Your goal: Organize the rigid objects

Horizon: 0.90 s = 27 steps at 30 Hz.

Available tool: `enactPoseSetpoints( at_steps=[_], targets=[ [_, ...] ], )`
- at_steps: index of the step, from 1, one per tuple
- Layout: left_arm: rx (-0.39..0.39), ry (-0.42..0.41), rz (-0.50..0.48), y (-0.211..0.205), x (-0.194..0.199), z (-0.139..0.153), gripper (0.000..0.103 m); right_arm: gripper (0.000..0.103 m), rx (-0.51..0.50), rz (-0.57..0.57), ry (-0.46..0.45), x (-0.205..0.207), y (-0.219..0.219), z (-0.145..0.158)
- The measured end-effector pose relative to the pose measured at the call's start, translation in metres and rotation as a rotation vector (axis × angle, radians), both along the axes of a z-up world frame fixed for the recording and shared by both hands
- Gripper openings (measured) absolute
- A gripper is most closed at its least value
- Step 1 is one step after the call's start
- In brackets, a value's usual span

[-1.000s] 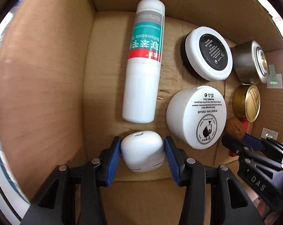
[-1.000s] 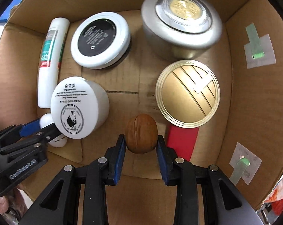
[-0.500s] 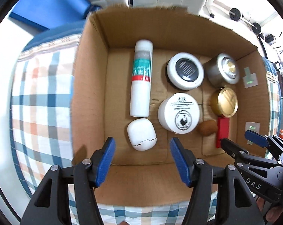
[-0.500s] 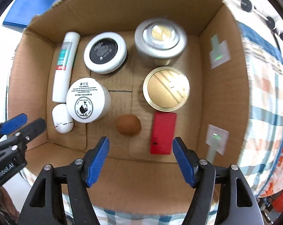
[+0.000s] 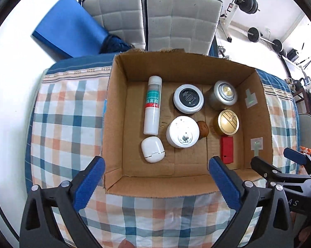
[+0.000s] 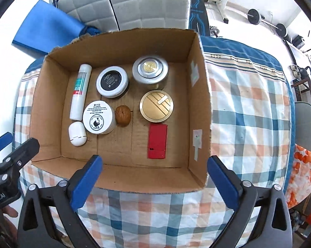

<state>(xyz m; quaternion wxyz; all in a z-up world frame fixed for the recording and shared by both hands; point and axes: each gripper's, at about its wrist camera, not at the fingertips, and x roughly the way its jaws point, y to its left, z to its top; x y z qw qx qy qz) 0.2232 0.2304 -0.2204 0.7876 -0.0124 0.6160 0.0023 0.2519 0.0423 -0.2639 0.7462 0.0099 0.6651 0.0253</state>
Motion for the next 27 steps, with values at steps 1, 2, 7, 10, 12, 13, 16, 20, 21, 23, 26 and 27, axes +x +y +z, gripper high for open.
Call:
enactPoseSetpoints(
  at_steps=[1, 2, 7, 10, 12, 13, 16, 20, 21, 23, 26, 27],
  targets=[
    [0.004, -0.01, 0.001, -0.001, -0.001, 0.003, 0.103, 0.103, 0.001, -0.002, -0.006, -0.004, -0.002, 0.004],
    [0.006, -0.02, 0.002, -0.002, -0.004, 0.008, 0.103, 0.103, 0.001, -0.003, -0.012, -0.007, -0.004, 0.006],
    [0.015, -0.066, 0.008, -0.005, -0.017, 0.025, 0.103, 0.103, 0.017, -0.013, -0.05, -0.023, -0.01, 0.024],
    [0.009, -0.087, 0.015, -0.008, -0.025, 0.036, 0.103, 0.103, 0.023, -0.006, -0.082, -0.036, -0.013, 0.042],
    [0.005, -0.106, 0.019, -0.01, -0.032, 0.047, 0.103, 0.103, 0.026, 0.0, -0.107, -0.044, -0.016, 0.056],
    [0.003, -0.113, 0.021, -0.011, -0.035, 0.051, 0.103, 0.103, 0.032, 0.004, -0.12, -0.049, -0.017, 0.064],
    [0.007, -0.156, 0.017, -0.016, -0.051, 0.075, 0.103, 0.103, 0.046, 0.005, -0.169, -0.067, -0.022, 0.092],
    [0.011, -0.226, 0.012, -0.025, -0.076, 0.11, 0.103, 0.103, 0.057, -0.003, -0.241, -0.091, -0.029, 0.131],
    [0.004, -0.243, 0.009, -0.027, -0.081, 0.118, 0.103, 0.103, 0.058, -0.006, -0.261, -0.098, -0.032, 0.141],
    [-0.006, -0.269, 0.002, -0.032, -0.094, 0.135, 0.103, 0.103, 0.061, -0.01, -0.288, -0.108, -0.035, 0.157],
    [-0.005, -0.305, -0.022, -0.04, -0.11, 0.155, 0.103, 0.103, 0.056, -0.013, -0.335, -0.126, -0.038, 0.182],
    [0.0, -0.315, -0.027, -0.041, -0.114, 0.16, 0.103, 0.103, 0.053, -0.011, -0.348, -0.13, -0.039, 0.19]
  ],
)
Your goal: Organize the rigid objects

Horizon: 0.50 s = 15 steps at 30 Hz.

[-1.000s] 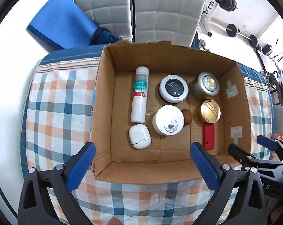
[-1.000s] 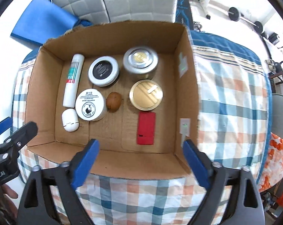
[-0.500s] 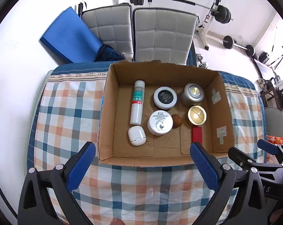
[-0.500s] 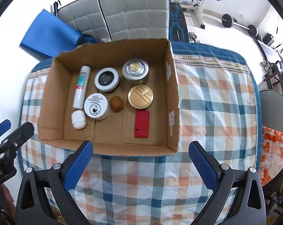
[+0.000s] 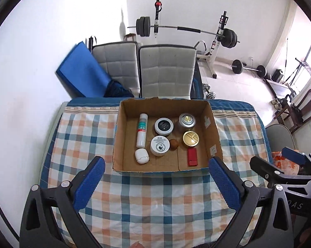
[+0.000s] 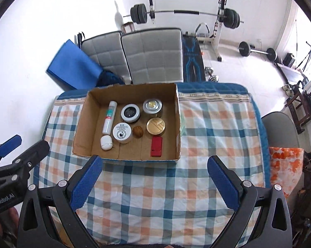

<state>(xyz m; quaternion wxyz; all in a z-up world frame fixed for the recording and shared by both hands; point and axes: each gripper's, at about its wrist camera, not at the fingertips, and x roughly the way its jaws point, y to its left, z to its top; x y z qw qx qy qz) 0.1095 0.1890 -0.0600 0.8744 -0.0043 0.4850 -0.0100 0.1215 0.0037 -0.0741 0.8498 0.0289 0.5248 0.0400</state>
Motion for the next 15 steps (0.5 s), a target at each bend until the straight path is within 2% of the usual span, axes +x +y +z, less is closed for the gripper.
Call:
enactPoseSetpoints(
  at_steps=[7, 11, 15],
  targets=[
    [0.018, -0.083, 0.011, -0.003, -0.022, 0.031, 0.103, 0.103, -0.031, -0.015, -0.098, -0.029, -0.004, 0.045],
    [0.025, -0.133, 0.027, 0.0, -0.031, 0.044, 0.103, 0.103, -0.029, -0.031, -0.139, -0.04, -0.007, 0.062],
    [0.027, -0.15, 0.037, 0.003, -0.035, 0.049, 0.103, 0.103, -0.034, -0.048, -0.164, -0.046, -0.009, 0.071]
  ],
)
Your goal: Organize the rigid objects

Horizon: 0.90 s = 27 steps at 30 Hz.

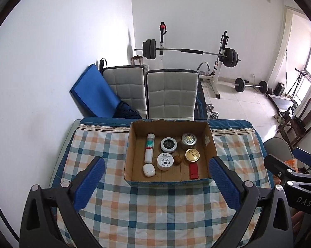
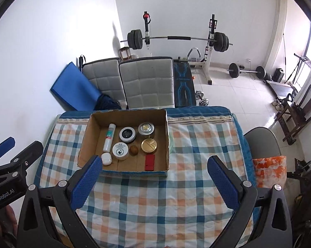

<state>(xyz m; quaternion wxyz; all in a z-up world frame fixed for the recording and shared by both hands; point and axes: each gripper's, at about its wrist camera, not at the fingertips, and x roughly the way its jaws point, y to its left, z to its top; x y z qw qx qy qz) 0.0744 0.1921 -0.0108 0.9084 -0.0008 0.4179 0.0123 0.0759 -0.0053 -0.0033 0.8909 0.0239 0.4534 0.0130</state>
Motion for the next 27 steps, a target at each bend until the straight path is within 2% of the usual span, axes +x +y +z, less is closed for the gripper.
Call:
enactPoseSetpoints(
  at_steps=[27],
  targets=[
    [-0.008, 0.009, 0.008, 0.0, -0.013, -0.004, 0.103, 0.103, -0.059, -0.071, -0.033, -0.022, -0.01, 0.004]
  ],
)
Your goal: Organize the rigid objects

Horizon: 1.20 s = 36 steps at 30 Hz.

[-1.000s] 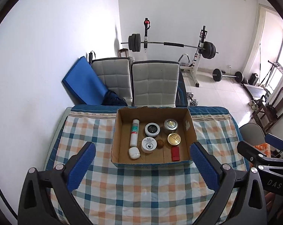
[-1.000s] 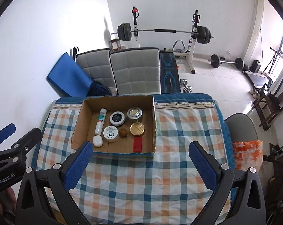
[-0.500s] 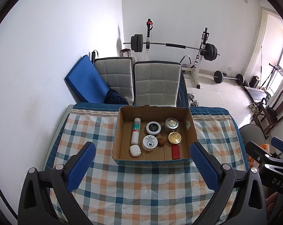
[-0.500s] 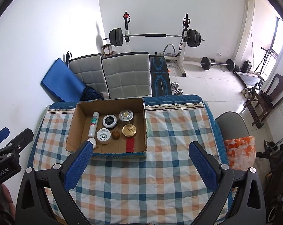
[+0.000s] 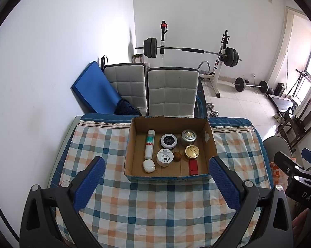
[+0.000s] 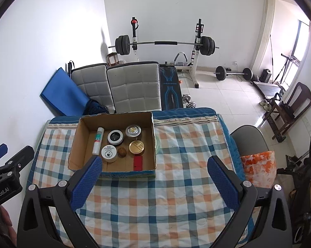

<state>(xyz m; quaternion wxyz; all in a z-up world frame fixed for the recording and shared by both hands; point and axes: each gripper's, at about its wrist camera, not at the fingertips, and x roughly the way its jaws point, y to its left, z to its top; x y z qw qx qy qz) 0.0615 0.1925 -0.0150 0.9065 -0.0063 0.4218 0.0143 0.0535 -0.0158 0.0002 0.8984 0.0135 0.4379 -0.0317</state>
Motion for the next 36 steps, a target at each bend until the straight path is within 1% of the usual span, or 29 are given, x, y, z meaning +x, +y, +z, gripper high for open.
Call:
enactPoseSetpoints(
  at_steps=[6, 13, 21, 27, 36],
  targets=[
    [0.0, 0.001, -0.004, -0.001, 0.0, 0.001, 0.103, 0.103, 0.007, -0.002, 0.01, 0.0, -0.004, 0.0],
    [0.006, 0.002, -0.005, -0.004, 0.0, 0.002, 0.103, 0.103, 0.009, 0.027, 0.025, -0.001, 0.007, -0.005],
    [0.007, 0.003, -0.004, -0.001, 0.002, 0.002, 0.103, 0.103, 0.004, 0.023, 0.013, -0.002, 0.009, -0.009],
    [0.003, 0.01, -0.004, 0.003, 0.001, -0.001, 0.103, 0.103, 0.009, 0.027, 0.026, -0.002, 0.009, -0.01],
    [0.009, -0.011, 0.0, 0.007, -0.006, 0.003, 0.103, 0.103, 0.007, 0.026, 0.019, -0.002, 0.01, -0.01]
  ],
)
